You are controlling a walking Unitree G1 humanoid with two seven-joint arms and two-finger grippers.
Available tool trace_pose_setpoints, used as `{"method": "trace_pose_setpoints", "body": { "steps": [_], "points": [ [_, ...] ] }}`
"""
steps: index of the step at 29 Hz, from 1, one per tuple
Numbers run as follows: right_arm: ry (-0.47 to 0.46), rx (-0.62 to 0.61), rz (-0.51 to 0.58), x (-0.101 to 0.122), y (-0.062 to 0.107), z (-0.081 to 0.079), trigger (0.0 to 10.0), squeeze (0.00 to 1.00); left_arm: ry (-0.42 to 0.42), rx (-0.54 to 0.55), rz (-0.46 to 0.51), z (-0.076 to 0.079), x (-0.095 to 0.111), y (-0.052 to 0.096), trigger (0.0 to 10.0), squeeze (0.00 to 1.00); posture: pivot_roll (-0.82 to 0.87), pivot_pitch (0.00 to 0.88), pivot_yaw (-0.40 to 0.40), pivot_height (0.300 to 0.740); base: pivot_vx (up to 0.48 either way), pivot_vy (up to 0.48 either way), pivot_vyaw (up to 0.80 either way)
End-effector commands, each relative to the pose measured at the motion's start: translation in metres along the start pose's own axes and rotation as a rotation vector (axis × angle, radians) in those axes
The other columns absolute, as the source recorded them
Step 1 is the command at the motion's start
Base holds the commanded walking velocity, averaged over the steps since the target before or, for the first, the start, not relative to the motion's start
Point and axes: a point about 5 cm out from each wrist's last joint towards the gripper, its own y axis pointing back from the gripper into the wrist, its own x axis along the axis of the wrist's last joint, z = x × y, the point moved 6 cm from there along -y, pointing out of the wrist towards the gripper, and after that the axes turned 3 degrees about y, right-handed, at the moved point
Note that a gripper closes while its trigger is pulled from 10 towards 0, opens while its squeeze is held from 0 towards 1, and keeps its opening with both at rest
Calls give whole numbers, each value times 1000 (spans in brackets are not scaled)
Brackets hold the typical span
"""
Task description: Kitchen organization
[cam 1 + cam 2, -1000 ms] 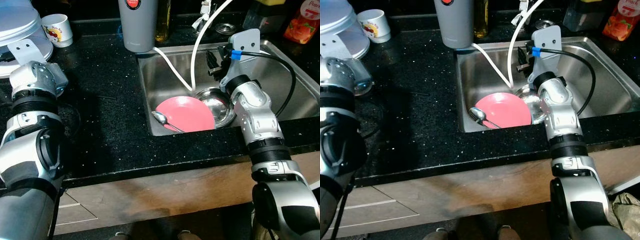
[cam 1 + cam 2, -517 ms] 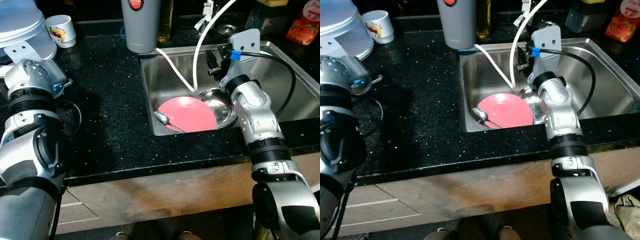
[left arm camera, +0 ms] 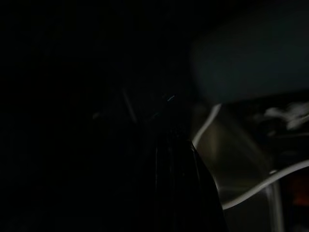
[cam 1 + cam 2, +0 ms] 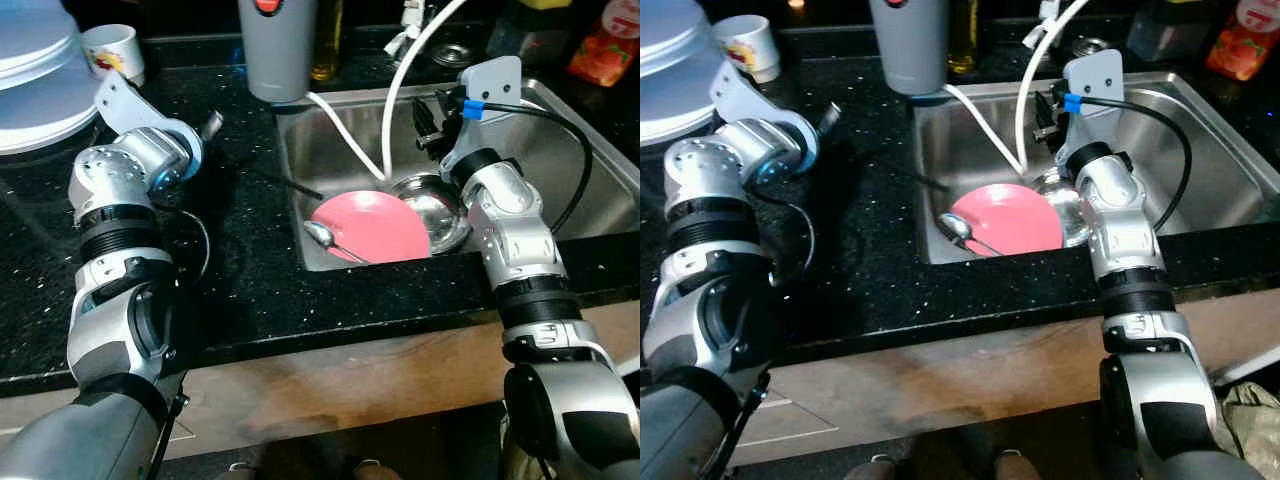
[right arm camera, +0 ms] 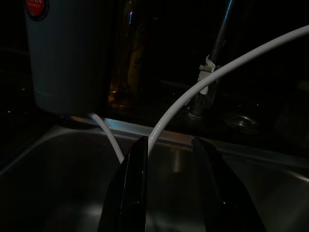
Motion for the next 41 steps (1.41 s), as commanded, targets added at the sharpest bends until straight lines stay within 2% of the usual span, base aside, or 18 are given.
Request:
{"method": "trace_pose_setpoints", "body": {
  "steps": [1, 7, 10, 11, 14, 17, 19, 20, 21, 23, 24, 25, 26, 31, 32, 35, 38, 41],
  "points": [
    [4, 1, 16, 5, -1, 0, 10000, 0, 58, -44, 28, -3, 5, 3, 0, 0, 37, 167, -1, 740, 0, 0, 0],
    [-10, 1, 31, 10, -2, -3, 10000, 0, 269, -192, 85, 7, 13, 11, 0, 0, 36, 172, -1, 740, 0, 0, 0],
    [-73, -13, 47, 14, -2, -4, 10000, 0, 407, -287, 108, 16, 18, 18, 0, 0, 35, 174, 0, 740, 0, 0, 0],
    [-162, -27, 59, 17, -2, -6, 10000, 0, 406, -357, 108, 25, 17, 24, 0, 0, 34, 175, 0, 740, 0, 0, 0],
    [-247, -29, 66, 19, -2, -9, 10000, 0, 355, -420, 92, 33, 13, 30, 0, 0, 34, 176, 2, 740, 0, 0, 0],
    [-304, -14, 70, 20, -1, -17, 10000, 0, 297, -520, 31, 45, 5, 39, 0, 0, 36, 175, 3, 740, 0, 0, 0],
    [-309, -11, 70, 20, -1, -19, 10000, 0, 290, -530, 18, 46, 4, 40, 0, 0, 36, 175, 3, 740, 0, 0, 0],
    [-307, -3, 70, 20, -1, -21, 10000, 0, 138, -471, 19, 40, 2, 37, 0, 0, 37, 175, 4, 740, 0, 0, 0],
    [-307, -3, 70, 20, -1, -21, 10000, 0, 138, -471, 19, 40, 2, 37, 0, 0, 37, 175, 4, 740, 0, 0, 0],
    [-309, 10, 68, 20, 0, -25, 10000, 0, -277, -286, 134, 18, 12, 28, 1647, 0, 40, 174, 4, 740, 0, 0, 0],
    [-305, 14, 66, 20, 1, -26, 10000, 0, -467, -207, 205, 9, 21, 26, 4588, 0, 39, 174, 4, 740, 0, 0, 0],
    [-298, 20, 63, 20, 1, -28, 10000, 0, -618, -161, 283, 6, 32, 26, 10000, 0, 38, 173, 4, 740, 0, 0, 0],
    [-292, 25, 59, 20, 2, -29, 10000, 0, -700, -142, 336, 6, 40, 28, 10000, 0, 37, 175, 4, 740, 0, 0, 0],
    [-267, 62, 61, 22, 2, -35, 10000, 0, -745, -175, 456, 17, 65, 38, 10000, 0, 36, 174, 4, 740, 0, 0, 0],
    [-267, 80, 67, 24, 1, -38, 10000, 0, -813, -188, 473, 21, 68, 40, 10000, 0, 36, 175, 4, 740, 0, 0, 0],
    [-278, 152, 93, 33, 0, -52, 10000, 0, -920, -204, 398, 13, 57, 33, 10000, 0, 38, 175, 2, 740, 0, 0, 0],
    [-281, 194, 101, 36, 0, -61, 10000, 0, -957, -181, 373, 5, 51, 29, 10000, 0, 37, 176, 3, 740, 0, 0, 0],
    [-313, 308, 120, 46, 2, -81, 10000, 0, -969, -139, 369, -8, 51, 26, 10000, 0, 33, 175, 4, 740, 0, 0, 0]
  ]
}}
